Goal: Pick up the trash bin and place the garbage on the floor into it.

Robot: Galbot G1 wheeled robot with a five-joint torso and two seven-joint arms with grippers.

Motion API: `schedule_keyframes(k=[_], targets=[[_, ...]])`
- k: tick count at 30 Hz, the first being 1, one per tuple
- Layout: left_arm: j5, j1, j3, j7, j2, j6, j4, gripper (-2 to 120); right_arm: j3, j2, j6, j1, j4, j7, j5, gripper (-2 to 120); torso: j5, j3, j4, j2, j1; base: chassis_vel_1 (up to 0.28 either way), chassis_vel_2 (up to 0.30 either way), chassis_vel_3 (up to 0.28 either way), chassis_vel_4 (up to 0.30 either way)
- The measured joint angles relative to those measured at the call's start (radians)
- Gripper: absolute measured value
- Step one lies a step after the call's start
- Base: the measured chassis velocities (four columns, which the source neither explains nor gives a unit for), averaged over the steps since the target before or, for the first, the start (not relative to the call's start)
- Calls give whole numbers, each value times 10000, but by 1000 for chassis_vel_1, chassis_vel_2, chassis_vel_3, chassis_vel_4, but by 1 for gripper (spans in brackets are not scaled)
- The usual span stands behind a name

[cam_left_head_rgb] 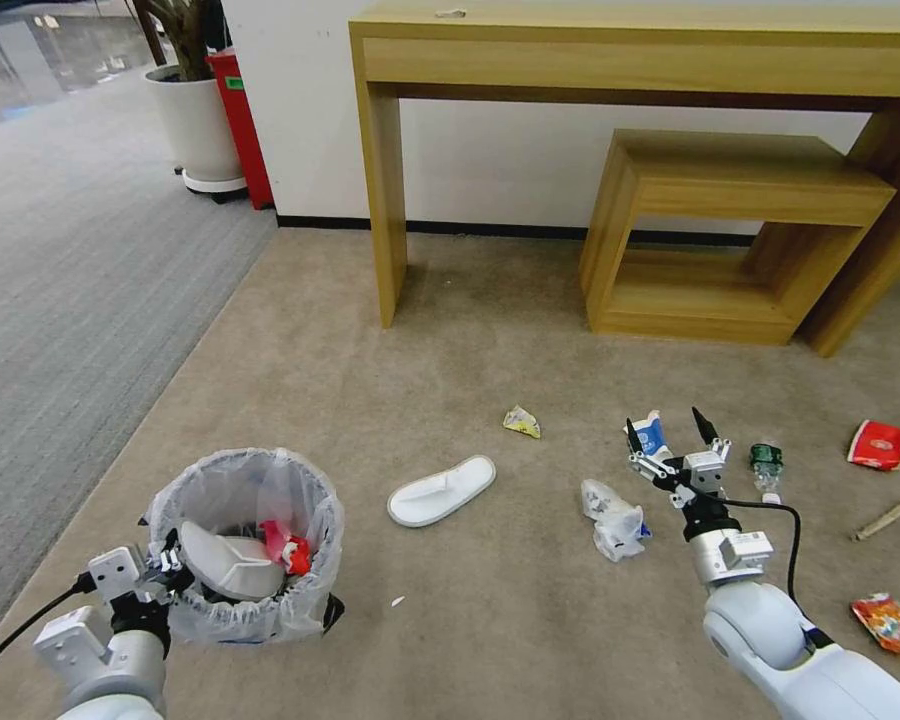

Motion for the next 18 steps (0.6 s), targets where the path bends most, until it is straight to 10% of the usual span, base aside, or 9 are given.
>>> schedule_keyframes(k=[18], targets=[[52, -20, 23, 21, -37, -8, 88, 3, -88, 4, 63, 56, -139, -43, 60, 98, 0, 0, 0, 0, 1, -48, 46, 47, -52]])
